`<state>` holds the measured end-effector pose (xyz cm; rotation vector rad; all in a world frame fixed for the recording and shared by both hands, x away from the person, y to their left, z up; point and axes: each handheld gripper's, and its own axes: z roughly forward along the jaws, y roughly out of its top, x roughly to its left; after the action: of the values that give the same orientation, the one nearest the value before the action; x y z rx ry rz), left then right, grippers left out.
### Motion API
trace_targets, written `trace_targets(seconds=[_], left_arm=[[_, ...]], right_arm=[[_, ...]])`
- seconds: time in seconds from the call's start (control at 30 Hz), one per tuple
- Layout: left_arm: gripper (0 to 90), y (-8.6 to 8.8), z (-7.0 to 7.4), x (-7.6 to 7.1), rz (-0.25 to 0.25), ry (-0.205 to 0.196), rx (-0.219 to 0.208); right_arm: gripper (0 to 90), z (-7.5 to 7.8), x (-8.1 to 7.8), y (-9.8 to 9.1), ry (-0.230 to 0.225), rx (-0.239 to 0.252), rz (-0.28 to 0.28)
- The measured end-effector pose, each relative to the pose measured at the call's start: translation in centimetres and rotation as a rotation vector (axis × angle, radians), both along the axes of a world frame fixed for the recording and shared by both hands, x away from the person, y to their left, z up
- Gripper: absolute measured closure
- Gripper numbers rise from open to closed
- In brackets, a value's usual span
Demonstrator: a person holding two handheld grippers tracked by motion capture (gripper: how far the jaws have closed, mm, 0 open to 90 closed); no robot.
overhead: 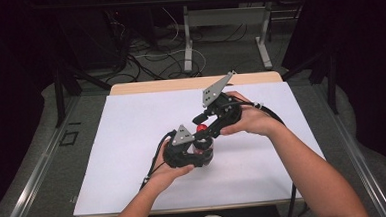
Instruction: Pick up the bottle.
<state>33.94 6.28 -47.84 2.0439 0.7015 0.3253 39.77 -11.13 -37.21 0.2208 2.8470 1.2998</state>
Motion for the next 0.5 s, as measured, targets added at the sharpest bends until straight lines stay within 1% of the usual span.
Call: trace_targets(seconds=[0.03,0.07,0.1,0.13,0.17,0.2,0.23,0.27,0.3,0.33,0.37,0.43,0.47,0.5], left_arm=[[29.9,0.1,0.1,0.1,0.0,-0.012,0.006],[29.9,0.1,0.1,0.0,0.013,-0.011,0.004],[29.9,0.1,0.1,0.0,0.018,-0.015,-0.001],[29.9,0.0,0.1,0.1,0.022,-0.028,-0.003],[29.9,0.0,0.1,-0.1,0.027,-0.007,-0.011],[29.9,0.0,0.1,0.0,0.034,-0.018,-0.006],[29.9,0.0,0.0,0.0,0.038,-0.013,-0.004],[29.9,0.0,0.0,0.0,0.044,-0.013,0.001],[29.9,0.0,0.0,0.1,0.05,-0.019,-0.002],[29.9,0.0,0.1,0.1,0.047,-0.012,0.007],[29.9,0.0,0.0,0.0,0.057,-0.02,0.0],[29.9,-0.1,0.0,0.0,0.061,-0.019,0.0],[29.9,0.0,0.0,0.0,0.056,-0.012,0.005],[29.9,0.0,0.0,0.1,0.059,-0.02,0.0]], right_arm=[[44.7,0.3,-0.2,-0.1,0.009,0.011,-0.04],[44.7,0.6,-0.5,-0.1,0.014,0.026,-0.122],[44.9,0.9,-0.8,-0.1,0.019,0.03,-0.186],[45.0,1.1,-1.1,-0.1,0.024,0.045,-0.26],[45.0,1.3,-1.4,0.0,0.036,0.05,-0.323],[45.2,1.4,-1.8,0.1,0.042,0.048,-0.389],[45.4,1.4,-2.2,0.3,0.041,0.044,-0.448],[45.5,1.3,-2.5,0.6,0.01,0.043,-0.495],[45.5,1.3,-2.8,0.8,-0.005,0.036,-0.525],[45.5,1.2,-3.0,1.1,-0.021,0.026,-0.548],[45.5,1.1,-3.1,1.3,-0.037,0.021,-0.567],[45.5,0.7,-3.2,1.8,-0.064,0.009,-0.585],[45.5,0.4,-3.2,2.1,-0.059,0.002,-0.587],[45.5,0.2,-3.1,2.3,-0.059,0.001,-0.59]])
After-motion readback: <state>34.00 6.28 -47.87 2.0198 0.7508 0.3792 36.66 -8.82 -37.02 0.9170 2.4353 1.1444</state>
